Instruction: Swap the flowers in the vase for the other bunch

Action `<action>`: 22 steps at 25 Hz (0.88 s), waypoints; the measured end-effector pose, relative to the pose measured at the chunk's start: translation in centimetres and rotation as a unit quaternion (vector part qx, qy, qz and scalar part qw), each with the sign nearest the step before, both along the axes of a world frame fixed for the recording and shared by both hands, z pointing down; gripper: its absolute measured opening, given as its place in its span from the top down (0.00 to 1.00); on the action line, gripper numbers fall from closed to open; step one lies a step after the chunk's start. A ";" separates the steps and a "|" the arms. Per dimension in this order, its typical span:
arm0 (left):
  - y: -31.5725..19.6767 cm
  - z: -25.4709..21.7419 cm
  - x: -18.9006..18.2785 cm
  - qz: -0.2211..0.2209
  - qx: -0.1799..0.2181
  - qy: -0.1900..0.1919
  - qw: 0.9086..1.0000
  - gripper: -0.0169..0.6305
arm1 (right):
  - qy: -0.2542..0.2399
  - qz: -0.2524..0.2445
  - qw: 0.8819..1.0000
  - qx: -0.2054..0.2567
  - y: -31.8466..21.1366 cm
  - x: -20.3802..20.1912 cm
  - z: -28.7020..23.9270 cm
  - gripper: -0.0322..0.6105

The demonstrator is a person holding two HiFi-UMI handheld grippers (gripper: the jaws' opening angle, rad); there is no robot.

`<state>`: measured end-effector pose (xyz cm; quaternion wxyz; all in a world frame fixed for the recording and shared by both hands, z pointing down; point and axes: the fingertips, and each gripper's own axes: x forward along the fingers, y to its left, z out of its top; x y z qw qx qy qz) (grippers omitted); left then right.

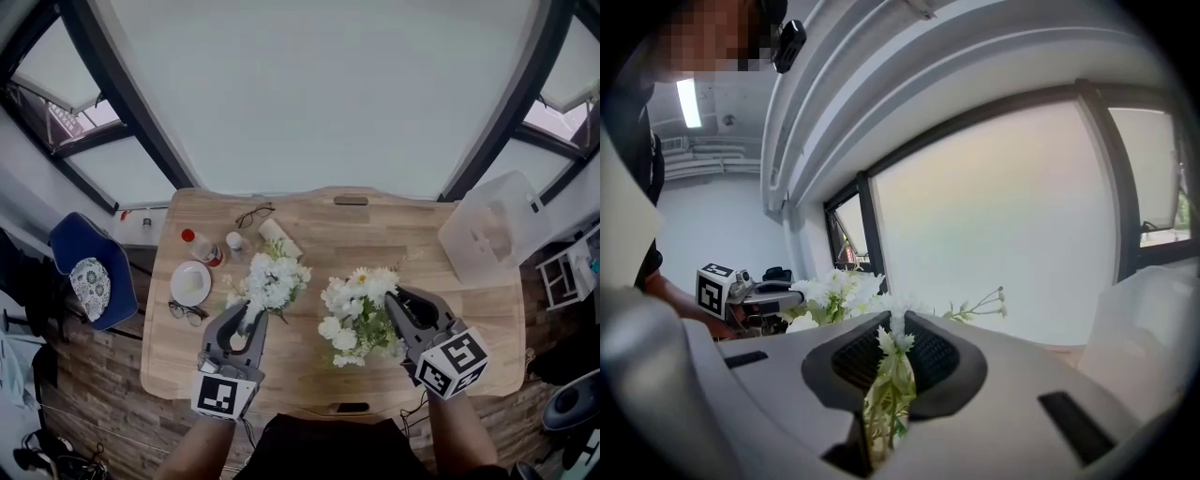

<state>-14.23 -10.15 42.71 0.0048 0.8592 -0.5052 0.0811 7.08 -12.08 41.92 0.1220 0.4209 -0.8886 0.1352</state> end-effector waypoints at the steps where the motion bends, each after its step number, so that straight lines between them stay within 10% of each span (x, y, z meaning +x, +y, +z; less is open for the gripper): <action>1: 0.1 -0.1 0.0 0.000 0.001 0.001 1.000 0.84 | -0.001 0.000 1.000 0.002 0.1 0.0 -0.3 0.85; 22: 1.5 -3.3 0.1 0.013 0.051 -0.006 0.999 0.84 | -0.028 0.005 0.998 0.054 2.7 0.2 -7.1 0.85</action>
